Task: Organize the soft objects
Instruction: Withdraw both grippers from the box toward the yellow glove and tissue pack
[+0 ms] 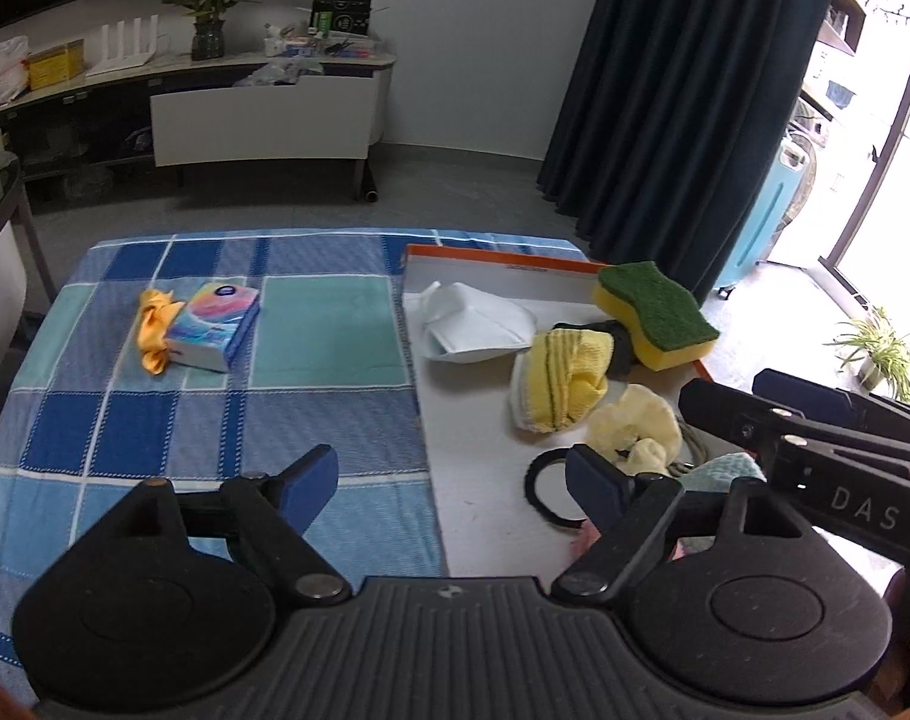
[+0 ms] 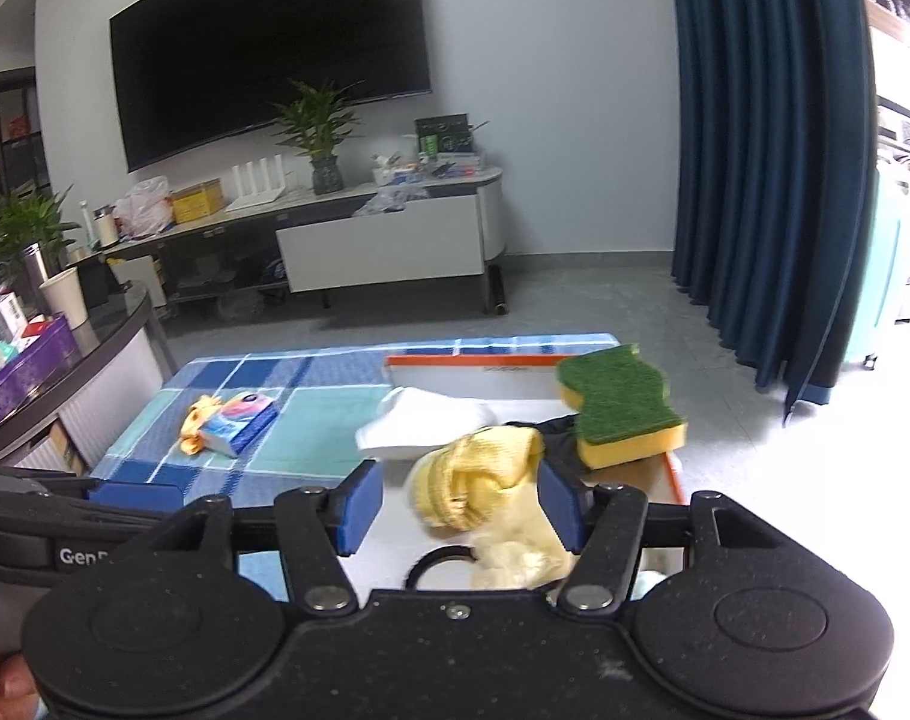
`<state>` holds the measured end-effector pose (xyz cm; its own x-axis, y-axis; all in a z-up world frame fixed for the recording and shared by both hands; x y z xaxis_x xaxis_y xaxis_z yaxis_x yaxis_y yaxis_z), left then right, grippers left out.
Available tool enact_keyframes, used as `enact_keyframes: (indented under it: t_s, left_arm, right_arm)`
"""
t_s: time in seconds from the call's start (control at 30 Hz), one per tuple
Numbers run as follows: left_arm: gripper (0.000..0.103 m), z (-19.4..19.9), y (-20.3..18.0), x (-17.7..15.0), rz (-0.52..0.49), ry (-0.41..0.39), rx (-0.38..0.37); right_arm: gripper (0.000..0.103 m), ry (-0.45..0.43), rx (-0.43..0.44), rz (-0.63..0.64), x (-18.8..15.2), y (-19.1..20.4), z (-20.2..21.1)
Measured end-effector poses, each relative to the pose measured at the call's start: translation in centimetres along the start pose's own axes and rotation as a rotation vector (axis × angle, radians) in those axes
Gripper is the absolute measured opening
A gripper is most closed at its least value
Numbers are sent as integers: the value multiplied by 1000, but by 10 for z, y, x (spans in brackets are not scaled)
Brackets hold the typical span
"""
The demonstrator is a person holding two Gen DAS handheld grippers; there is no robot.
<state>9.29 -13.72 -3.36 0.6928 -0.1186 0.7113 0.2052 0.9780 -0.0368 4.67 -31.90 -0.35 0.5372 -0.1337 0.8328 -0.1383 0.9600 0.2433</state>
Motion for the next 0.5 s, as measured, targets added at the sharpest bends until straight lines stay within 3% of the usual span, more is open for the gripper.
enact_keyframes:
  t_s: [0.5]
  left_arm:
    - [85,7,82,-4,109,3,125]
  right_arm:
    - [75,74,110,93,-1,77,-45]
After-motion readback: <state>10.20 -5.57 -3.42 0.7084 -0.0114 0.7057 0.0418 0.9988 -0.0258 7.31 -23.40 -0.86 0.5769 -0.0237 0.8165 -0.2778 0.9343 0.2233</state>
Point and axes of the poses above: each gripper's, at about its wrist camera, not at the fingertips, and z roughly against the way its jaws point, y to its left, x to its top, the point moved 5 cm from there along -z, roughly the way its jaws point, and after that the axes turned 11 degrees about x, right-handed, at the moved point
